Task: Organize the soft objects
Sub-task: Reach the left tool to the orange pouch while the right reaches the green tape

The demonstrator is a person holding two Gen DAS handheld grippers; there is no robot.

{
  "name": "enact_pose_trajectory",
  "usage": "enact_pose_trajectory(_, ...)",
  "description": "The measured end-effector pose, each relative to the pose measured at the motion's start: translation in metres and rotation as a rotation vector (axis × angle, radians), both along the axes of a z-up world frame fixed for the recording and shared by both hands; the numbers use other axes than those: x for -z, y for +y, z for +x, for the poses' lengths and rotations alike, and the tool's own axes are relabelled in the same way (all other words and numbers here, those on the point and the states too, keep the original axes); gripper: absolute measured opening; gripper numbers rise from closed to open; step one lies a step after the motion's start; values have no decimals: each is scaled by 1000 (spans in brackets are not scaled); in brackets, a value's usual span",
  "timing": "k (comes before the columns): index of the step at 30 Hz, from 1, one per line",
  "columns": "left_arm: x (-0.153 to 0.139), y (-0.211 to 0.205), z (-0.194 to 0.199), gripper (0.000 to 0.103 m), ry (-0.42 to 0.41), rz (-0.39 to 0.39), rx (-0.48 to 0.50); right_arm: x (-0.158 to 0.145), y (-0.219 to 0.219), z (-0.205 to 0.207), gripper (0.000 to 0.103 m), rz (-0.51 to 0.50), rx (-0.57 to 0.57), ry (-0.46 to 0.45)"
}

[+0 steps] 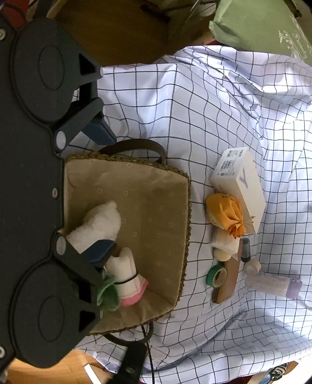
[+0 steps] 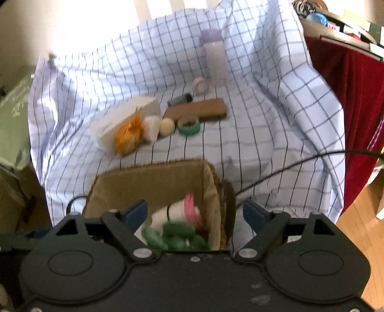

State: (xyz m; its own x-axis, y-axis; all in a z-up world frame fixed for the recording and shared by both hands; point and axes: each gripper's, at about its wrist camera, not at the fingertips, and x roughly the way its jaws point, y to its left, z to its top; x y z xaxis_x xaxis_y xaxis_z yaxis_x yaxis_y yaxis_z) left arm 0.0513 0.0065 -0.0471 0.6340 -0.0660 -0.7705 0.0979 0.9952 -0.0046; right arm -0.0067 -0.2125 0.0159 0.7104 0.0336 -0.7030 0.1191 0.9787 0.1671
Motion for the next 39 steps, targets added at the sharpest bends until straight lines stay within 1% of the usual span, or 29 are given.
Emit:
enact_pose_trajectory(3,-2,-2,7,87,-7,-1,12,-6,-2,7,97,-15,27,-43)
enact_pose_trajectory(6,-6,-4,15,87,-20,-11,28,-12,-3,15,100,-42,58,-98)
enact_pose_trajectory(8,-7,-5,21,87,-30,-10,30,-14,-1,24,103,-60,34,-109)
enact_pose_trajectory(13,-10,-7,44,87,-28,1,28,-13,3,53,102,-81,6,-101)
enact_pose_trajectory(14,-10,-8,49,87,-22,3,32,-11,3,60,101,-79,-1,-89)
enact_pose_trajectory(19,-6,-9,76,86,5,-3,42,3,3,101,83,-64,-43,-21)
enact_pose_trajectory(20,-5,-10,81,86,11,-11,45,7,3,109,78,-63,-49,-7)
enact_pose_trajectory(22,-4,-9,91,85,21,-29,48,14,5,126,74,-72,-53,17)
enact_pose_trajectory(27,0,-4,122,83,41,-74,20,29,9,159,61,-97,-79,61)
enact_pose_trajectory(32,0,-1,151,83,49,-118,-10,40,15,185,61,-103,-108,90)
enact_pose_trajectory(36,0,-5,169,83,48,-134,-13,46,19,198,61,-107,-136,98)
enact_pose_trajectory(39,2,-9,181,83,66,-158,-3,49,20,205,61,-115,-151,103)
